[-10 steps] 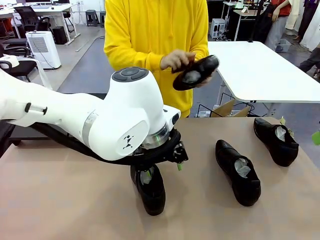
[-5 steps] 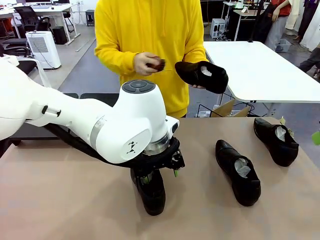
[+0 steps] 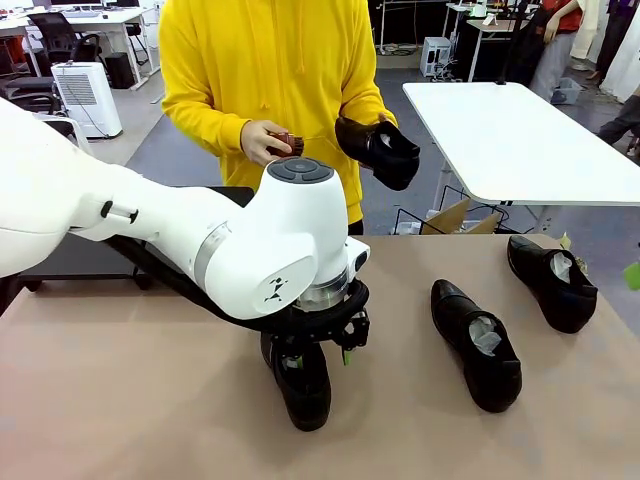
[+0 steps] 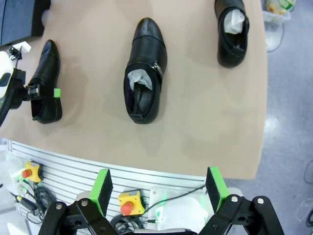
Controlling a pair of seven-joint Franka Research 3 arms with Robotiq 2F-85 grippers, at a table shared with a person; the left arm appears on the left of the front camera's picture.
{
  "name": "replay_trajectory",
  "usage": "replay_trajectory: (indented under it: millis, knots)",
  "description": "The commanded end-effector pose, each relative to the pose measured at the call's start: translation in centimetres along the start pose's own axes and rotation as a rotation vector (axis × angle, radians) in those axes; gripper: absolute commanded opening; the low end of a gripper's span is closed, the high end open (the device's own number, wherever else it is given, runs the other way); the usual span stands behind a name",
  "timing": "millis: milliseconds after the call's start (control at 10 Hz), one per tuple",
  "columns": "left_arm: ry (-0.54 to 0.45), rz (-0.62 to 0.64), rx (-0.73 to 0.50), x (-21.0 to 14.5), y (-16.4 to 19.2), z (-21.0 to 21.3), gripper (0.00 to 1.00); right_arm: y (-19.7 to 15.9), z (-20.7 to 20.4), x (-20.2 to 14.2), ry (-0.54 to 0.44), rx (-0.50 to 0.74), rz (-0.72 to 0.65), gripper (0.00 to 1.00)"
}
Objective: Organize the shoes by placing them on the stand.
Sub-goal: Place the Shoe from the middle of the table onto the Shoes Stand.
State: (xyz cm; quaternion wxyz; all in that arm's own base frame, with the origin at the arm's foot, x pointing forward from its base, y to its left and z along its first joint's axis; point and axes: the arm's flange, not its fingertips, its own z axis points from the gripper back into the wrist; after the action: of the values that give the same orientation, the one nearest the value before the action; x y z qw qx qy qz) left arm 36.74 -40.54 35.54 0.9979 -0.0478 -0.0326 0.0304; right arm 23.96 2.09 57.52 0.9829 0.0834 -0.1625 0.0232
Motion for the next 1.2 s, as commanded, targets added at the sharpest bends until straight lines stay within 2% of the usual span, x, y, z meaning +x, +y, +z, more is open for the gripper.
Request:
replay_trajectory:
  millis: [0, 200, 300, 500, 800, 1000, 1100]
  knots:
    - [-0.013, 0.026, 0.033, 0.6, -0.6, 0.0, 0.35, 0.0, 0.1, 0.0, 0.0, 0.008, 0.016, 1.0]
    - [-0.016, 0.028, 0.031, 0.6, -0.5, -0.1, 0.05, 0.0, 0.1, 0.0, 0.0, 0.008, 0.016, 1.0]
    - [-0.015, 0.03, 0.033, 0.5, -0.5, -0.2, 0.0, 0.0, 0.1, 0.0, 0.0, 0.008, 0.016, 1.0]
    - [0.027, 0.024, 0.03, 0.4, -0.4, -0.3, 0.0, 0.0, 0.1, 0.0, 0.0, 0.008, 0.016, 1.0]
    - [0.031, -0.022, 0.016, -0.2, -0.2, 0.0, 0.0, 0.0, 0.1, 0.0, 0.0, 0.008, 0.016, 1.0]
    - [0.033, -0.05, -0.005, -1.5, 0.5, 1.9, 0.0, 0.0, 0.0, 0.0, 0.0, 0.0, 0.0, 1.0]
    - [0.001, -0.085, -0.026, -2.6, 1.2, 3.9, 0.0, 2.0, 1.0, -1.9, 0.104, 0.012, 0.063, 1.0]
